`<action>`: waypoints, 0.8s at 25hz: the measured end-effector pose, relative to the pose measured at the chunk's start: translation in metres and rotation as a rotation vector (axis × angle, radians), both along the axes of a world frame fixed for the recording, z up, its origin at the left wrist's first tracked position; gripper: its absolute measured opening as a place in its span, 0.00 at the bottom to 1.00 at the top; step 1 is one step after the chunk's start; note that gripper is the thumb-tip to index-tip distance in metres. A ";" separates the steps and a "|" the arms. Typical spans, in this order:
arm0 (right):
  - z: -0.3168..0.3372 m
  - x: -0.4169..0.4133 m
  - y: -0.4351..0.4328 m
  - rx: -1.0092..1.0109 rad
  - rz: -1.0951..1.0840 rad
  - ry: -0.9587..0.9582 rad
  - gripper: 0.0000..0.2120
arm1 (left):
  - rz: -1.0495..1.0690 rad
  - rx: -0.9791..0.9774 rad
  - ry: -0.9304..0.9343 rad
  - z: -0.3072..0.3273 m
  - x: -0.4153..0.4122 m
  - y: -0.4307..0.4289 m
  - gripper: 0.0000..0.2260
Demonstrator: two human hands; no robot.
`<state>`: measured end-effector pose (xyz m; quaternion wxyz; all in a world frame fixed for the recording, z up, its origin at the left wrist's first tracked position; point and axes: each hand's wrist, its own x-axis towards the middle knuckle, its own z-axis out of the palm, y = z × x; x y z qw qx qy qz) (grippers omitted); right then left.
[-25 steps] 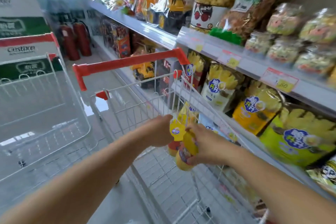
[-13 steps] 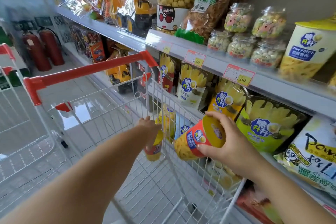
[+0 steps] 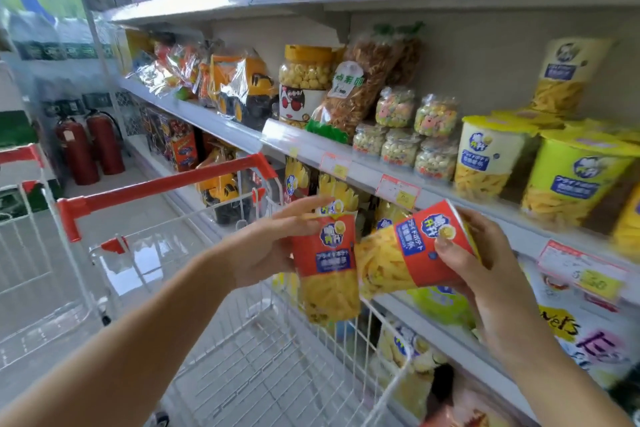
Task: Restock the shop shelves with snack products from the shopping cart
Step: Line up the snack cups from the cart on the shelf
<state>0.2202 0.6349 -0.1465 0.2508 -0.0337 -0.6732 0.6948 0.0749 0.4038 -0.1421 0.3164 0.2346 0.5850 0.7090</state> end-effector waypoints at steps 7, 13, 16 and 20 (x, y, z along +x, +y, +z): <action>0.041 0.052 0.030 -0.051 -0.028 0.208 0.30 | 0.154 0.300 -0.216 0.034 0.069 0.072 0.25; 0.088 0.086 0.058 0.000 -0.130 0.328 0.30 | 0.098 0.346 -0.174 0.071 0.107 0.118 0.17; 0.122 0.104 0.090 0.098 -0.284 0.391 0.32 | 0.065 0.325 -0.127 0.085 0.116 0.141 0.28; 0.155 0.133 0.137 0.259 -0.526 0.403 0.39 | 0.026 0.308 -0.150 0.082 0.116 0.152 0.50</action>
